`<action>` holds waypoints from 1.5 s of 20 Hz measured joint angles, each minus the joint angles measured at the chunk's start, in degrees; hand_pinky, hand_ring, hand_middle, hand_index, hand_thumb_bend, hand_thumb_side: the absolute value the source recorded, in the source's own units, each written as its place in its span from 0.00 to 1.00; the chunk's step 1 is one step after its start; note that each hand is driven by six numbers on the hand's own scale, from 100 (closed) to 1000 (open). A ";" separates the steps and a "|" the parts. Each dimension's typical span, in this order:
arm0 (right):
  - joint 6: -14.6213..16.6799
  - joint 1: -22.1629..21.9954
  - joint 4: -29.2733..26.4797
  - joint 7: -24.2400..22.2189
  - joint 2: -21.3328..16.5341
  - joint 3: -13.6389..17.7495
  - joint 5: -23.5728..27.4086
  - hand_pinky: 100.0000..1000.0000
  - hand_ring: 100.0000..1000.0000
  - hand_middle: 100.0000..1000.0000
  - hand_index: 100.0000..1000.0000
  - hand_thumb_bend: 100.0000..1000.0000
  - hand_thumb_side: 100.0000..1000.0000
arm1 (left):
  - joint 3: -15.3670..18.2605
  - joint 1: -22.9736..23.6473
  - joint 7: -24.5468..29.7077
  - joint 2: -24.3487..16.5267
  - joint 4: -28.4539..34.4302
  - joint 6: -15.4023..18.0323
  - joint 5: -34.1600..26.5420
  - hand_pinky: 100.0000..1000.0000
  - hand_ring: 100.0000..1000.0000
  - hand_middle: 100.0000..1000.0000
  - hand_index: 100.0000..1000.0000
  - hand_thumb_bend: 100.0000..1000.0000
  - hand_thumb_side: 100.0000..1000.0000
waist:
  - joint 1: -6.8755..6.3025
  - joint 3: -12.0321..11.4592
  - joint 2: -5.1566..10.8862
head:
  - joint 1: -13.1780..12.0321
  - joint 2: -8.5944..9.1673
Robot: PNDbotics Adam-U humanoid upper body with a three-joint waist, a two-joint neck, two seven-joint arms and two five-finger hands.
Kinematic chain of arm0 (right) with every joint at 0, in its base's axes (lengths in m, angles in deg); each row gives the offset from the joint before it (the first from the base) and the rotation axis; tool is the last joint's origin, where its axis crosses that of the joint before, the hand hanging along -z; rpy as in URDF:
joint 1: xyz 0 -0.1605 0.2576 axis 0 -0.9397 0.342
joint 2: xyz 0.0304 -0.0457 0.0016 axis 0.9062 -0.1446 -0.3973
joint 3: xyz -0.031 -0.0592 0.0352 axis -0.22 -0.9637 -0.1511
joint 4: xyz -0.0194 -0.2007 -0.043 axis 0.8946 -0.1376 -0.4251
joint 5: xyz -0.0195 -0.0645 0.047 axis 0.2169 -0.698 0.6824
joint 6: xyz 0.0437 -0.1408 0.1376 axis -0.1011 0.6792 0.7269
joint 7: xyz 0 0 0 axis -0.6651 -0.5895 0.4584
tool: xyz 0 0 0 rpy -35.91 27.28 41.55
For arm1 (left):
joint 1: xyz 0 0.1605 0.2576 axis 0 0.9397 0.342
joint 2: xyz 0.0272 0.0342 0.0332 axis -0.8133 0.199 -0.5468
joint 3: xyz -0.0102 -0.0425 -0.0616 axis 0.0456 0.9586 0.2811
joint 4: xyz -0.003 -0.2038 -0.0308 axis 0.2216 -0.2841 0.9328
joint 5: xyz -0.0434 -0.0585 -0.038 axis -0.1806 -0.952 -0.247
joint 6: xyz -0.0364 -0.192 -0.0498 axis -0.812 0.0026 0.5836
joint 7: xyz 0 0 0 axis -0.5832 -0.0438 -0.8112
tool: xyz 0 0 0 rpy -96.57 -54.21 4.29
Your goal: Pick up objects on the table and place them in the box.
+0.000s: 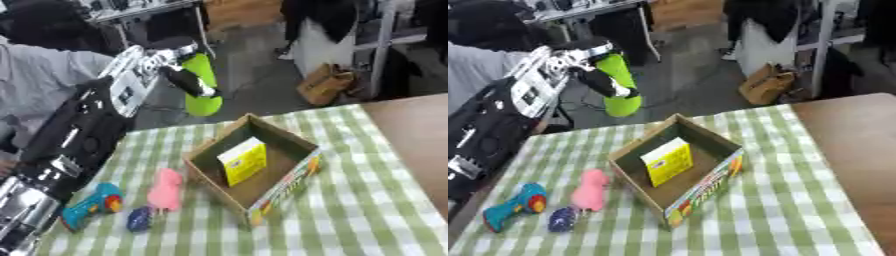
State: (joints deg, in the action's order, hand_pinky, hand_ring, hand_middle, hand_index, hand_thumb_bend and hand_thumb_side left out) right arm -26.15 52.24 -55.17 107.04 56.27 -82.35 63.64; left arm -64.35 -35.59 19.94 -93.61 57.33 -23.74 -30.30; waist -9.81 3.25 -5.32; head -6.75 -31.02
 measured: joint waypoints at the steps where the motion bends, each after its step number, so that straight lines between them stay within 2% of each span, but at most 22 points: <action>1: 0.00 0.07 0.00 -0.10 0.13 -0.13 0.11 0.70 0.88 0.81 0.98 0.00 1.00 | 0.06 0.00 -0.40 0.44 -0.46 0.21 -0.01 0.00 0.18 0.34 0.45 0.41 0.21 | 0.00 0.18 0.00 | -0.03 0.02; 8: 0.01 0.86 0.00 -0.70 0.89 -0.63 0.44 0.70 0.88 0.81 0.98 0.00 1.00 | 1.79 0.84 -3.64 2.88 -4.28 1.62 -1.63 0.00 0.16 0.33 0.45 0.37 0.24 | -0.52 1.69 -0.01 | -0.07 0.50; 13: -0.01 1.56 0.00 -1.06 0.91 -0.92 0.66 0.70 0.88 0.81 0.98 0.00 1.00 | 2.60 1.10 -5.49 3.67 -6.17 2.72 -2.59 0.00 0.17 0.34 0.45 0.37 0.23 | -0.74 2.49 -0.06 | -0.38 0.73; 19: -0.03 3.11 0.00 -1.94 0.97 -1.67 1.13 0.70 0.88 0.81 0.98 0.00 1.00 | 3.74 1.13 -7.82 5.26 -7.97 4.51 -1.31 0.00 0.17 0.34 0.45 0.36 0.24 | -1.47 4.35 -1.07 | -1.36 1.48; 25: -0.07 3.38 0.00 -2.47 1.30 -2.04 1.51 0.69 0.88 0.81 0.99 0.00 1.00 | 4.37 1.30 -9.69 6.59 -9.48 6.40 0.48 0.00 0.20 0.36 0.47 0.30 0.26 | -1.80 4.80 -1.12 | -1.98 1.99; 26: -0.10 3.44 0.00 -2.53 1.40 -2.04 1.58 0.70 0.88 0.81 0.99 0.00 1.00 | 4.43 1.41 -9.88 6.75 -9.71 6.72 0.72 0.00 0.35 0.48 0.59 0.32 0.41 | -1.80 4.81 -1.12 | -2.06 1.99; 27: -0.12 3.45 0.00 -2.57 1.42 -2.05 1.67 0.70 0.88 0.81 0.99 0.00 1.00 | 4.48 1.46 -9.78 6.91 -9.91 7.31 0.91 0.00 0.35 0.48 0.59 0.32 0.41 | -1.80 4.81 -1.12 | -2.13 1.98; 28: -0.13 3.47 0.00 -2.59 1.42 -2.05 1.74 0.70 0.88 0.81 0.99 0.00 1.00 | 4.56 1.46 -9.40 7.07 -10.06 8.07 1.00 0.08 0.45 0.56 0.68 0.37 0.53 | -1.80 4.81 -1.12 | -2.25 1.98; 29: -0.14 3.47 0.00 -2.60 1.43 -2.05 1.85 0.70 0.88 0.81 0.99 0.00 1.00 | 4.57 1.46 -8.71 7.09 -10.18 8.99 1.06 0.08 0.45 0.56 0.68 0.37 0.53 | -1.80 4.81 -1.12 | -2.35 1.98; 30: -0.14 3.47 0.00 -2.60 1.43 -2.05 1.92 0.70 0.88 0.81 0.99 0.00 1.00 | 4.59 1.46 -7.87 7.09 -10.36 9.95 1.21 0.29 0.57 0.72 0.82 0.51 0.75 | -1.80 4.80 -1.12 | -2.42 1.97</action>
State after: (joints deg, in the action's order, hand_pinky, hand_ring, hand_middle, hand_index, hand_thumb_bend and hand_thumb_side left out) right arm -26.29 55.71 -55.17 104.44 57.70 -84.40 65.56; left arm -59.76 -34.13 12.08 -86.52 46.98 -13.79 -29.09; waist -11.61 8.05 -6.45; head -9.17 -29.05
